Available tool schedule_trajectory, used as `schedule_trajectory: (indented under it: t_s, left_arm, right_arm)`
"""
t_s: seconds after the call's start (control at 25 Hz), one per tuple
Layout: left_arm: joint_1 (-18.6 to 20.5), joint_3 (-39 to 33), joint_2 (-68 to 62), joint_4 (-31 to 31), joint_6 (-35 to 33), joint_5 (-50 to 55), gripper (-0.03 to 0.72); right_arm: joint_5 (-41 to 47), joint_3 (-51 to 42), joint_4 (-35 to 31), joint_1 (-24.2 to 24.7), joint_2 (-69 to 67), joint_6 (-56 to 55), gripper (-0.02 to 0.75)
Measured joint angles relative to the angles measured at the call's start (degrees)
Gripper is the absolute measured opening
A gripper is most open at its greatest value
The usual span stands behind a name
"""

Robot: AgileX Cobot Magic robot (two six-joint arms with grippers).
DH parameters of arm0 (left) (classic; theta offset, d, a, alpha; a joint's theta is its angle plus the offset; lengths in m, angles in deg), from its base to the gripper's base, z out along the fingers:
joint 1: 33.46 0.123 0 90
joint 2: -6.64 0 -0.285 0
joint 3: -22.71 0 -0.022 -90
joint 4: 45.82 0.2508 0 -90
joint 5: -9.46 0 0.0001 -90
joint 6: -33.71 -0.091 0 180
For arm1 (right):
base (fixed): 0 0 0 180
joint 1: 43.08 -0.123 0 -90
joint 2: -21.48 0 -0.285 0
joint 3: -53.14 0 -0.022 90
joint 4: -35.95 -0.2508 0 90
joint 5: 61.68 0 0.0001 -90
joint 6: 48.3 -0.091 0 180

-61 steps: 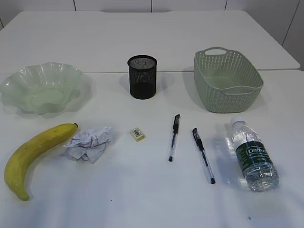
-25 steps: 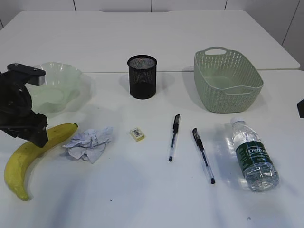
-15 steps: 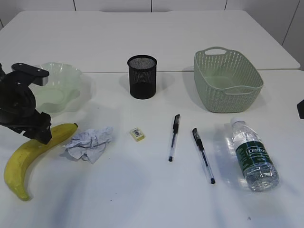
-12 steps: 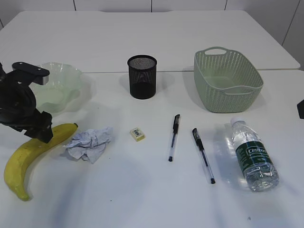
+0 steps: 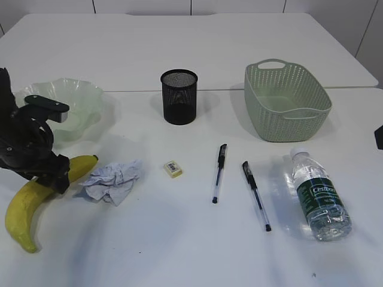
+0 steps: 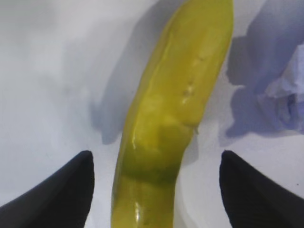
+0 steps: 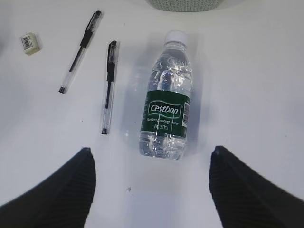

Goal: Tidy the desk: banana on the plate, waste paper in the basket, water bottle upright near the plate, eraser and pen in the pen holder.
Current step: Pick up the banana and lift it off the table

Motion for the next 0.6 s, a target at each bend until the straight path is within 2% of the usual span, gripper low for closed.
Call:
schedule_trajectory:
  t_s: [0.32, 0.6]
  left_arm:
    - [0.0, 0.0, -0.3, 0.0, 0.0, -0.6, 0.584]
    - [0.0, 0.0, -1.0, 0.0, 0.0, -0.6, 0.486]
  right_arm:
    - [0.0, 0.0, 0.0, 0.0, 0.0, 0.0, 0.552]
    - [0.0, 0.0, 0.0, 0.0, -0.1, 0.3, 0.552]
